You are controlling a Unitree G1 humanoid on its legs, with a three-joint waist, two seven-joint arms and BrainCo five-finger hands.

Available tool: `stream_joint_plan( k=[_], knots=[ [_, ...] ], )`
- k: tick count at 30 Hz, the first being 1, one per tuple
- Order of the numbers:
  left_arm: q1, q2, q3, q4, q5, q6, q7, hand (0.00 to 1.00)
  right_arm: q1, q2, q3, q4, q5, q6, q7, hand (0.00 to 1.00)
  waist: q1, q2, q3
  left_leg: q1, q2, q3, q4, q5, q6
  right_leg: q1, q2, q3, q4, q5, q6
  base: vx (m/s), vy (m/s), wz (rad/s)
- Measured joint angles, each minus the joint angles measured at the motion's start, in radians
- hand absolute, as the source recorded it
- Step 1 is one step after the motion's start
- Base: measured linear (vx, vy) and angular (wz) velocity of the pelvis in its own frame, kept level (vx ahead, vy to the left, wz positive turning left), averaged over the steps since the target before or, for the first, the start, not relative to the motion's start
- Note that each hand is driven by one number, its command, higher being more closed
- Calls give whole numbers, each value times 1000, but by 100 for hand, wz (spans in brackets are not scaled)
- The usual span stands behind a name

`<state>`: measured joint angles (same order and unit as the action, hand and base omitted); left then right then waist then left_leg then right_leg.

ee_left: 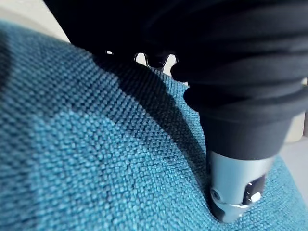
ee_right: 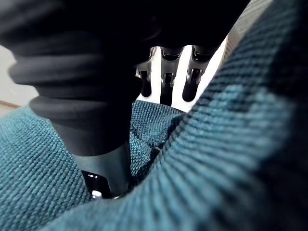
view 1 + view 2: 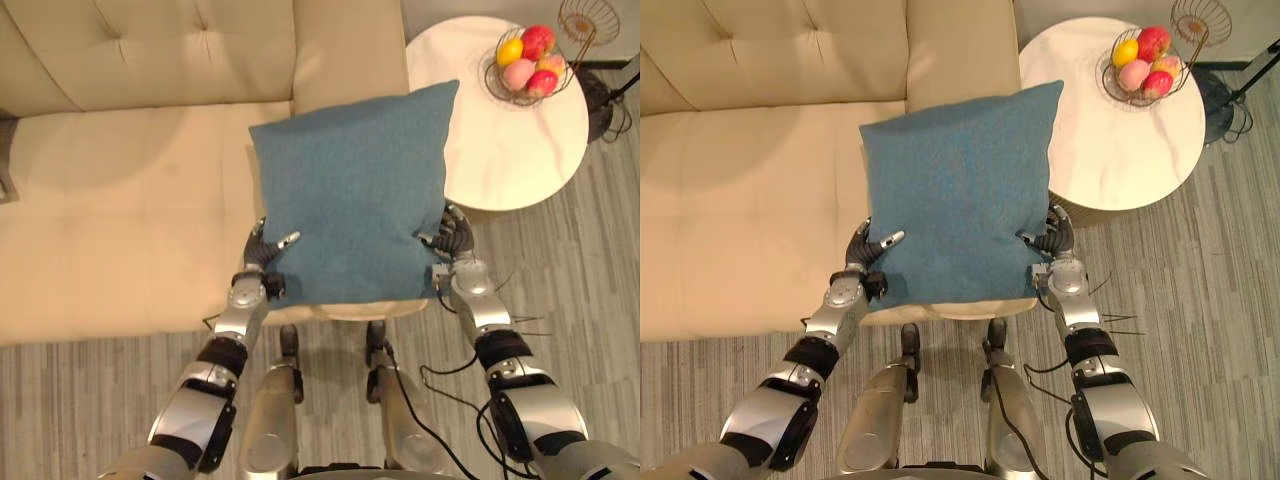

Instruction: Pick up cushions and gather them together orderly.

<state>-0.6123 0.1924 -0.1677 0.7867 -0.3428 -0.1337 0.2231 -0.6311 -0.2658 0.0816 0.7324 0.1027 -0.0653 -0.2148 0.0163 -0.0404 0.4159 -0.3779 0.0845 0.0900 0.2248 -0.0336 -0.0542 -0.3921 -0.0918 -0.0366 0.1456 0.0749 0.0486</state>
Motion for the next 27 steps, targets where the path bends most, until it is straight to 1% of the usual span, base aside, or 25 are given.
stream_joint_plan(
  k=[5,7,8,9,12,13,15,16,17,19,20,21,22,23,24,26,27],
  knots=[
    [-21,50,-18,-26,-24,-3,4,100,-22,-10,53,-35,13,-8,0,100,4,-1,5,7,15,20,-34,20,-12,-3,16,19,-34,25,-4,-47,-37,-12],
    [-20,61,-20,-71,-40,-3,14,100,-5,-12,71,-99,13,-6,-1,100,5,-1,5,13,17,24,-51,29,-13,-2,21,25,-50,36,-8,21,-25,-12],
    [-5,64,-20,-122,-43,-3,26,100,26,-12,82,-171,13,-6,-2,100,5,0,5,24,19,25,-59,31,-15,7,23,26,-58,37,-8,62,-21,-9],
    [37,67,-20,-201,-44,-3,36,100,75,-5,84,-251,11,-6,-3,100,4,0,4,47,21,27,-72,32,-17,25,25,27,-65,37,-8,76,-17,-7],
    [166,67,-23,-380,-42,-8,40,100,206,1,83,-417,3,-7,-3,100,-2,0,-3,104,22,27,-90,31,-17,86,31,34,-92,36,-7,138,2,-2],
    [189,66,-26,-402,-40,-8,40,100,229,2,83,-438,1,-7,-3,100,-3,1,-7,112,22,27,-91,31,-18,96,31,36,-97,36,-7,141,3,-3],
    [308,64,-26,-509,-32,-7,39,100,327,14,85,-535,-27,-8,0,100,-3,2,-15,157,20,28,-104,31,-18,144,31,40,-118,36,-7,100,4,-6],
    [341,64,-26,-535,-27,-7,39,100,351,20,85,-558,-32,-9,3,100,-3,2,-16,172,21,29,-108,31,-18,158,32,41,-121,36,-7,64,1,-5],
    [394,62,-25,-573,-17,-7,39,100,389,30,88,-593,-35,-9,5,100,-3,2,-27,187,22,30,-109,30,-18,173,34,44,-126,36,-7,59,1,-7],
    [559,42,-9,-664,2,-7,38,100,493,45,112,-659,-36,-10,41,100,4,3,-102,218,33,48,-115,9,-28,200,44,66,-145,36,-7,96,0,-22],
    [597,37,-4,-682,3,-7,36,100,517,46,120,-674,-36,-11,47,100,6,4,-114,235,36,52,-115,3,-30,216,47,70,-151,36,-7,71,4,-32],
    [691,16,24,-726,4,-7,19,100,577,58,134,-710,-36,-18,70,100,8,4,-148,267,43,59,-118,-11,-31,239,53,82,-152,36,-6,22,8,-24],
    [725,6,31,-746,6,-8,16,100,602,67,135,-724,-36,-24,83,100,11,6,-164,277,46,65,-124,-19,-29,242,55,87,-152,35,-6,1,22,-29],
    [764,-5,35,-770,12,-10,11,100,629,82,135,-731,-36,-40,92,100,18,5,-176,285,49,74,-120,-25,-30,247,55,94,-150,34,-3,-21,23,-19],
    [785,-14,39,-781,13,-12,1,100,651,93,134,-737,-35,-48,95,100,24,4,-181,284,48,76,-107,-29,-30,245,52,91,-137,26,6,-65,26,-7],
    [797,-33,53,-781,11,-16,-11,100,684,105,130,-739,-20,-58,113,100,22,7,-181,241,46,58,-24,-43,-19,210,44,87,-52,6,22,-154,30,19],
    [797,-34,53,-781,11,-16,-16,100,690,106,127,-739,-14,-58,115,100,23,7,-183,231,46,51,-14,-45,-14,210,42,86,-52,5,31,-230,10,38]
  ],
)
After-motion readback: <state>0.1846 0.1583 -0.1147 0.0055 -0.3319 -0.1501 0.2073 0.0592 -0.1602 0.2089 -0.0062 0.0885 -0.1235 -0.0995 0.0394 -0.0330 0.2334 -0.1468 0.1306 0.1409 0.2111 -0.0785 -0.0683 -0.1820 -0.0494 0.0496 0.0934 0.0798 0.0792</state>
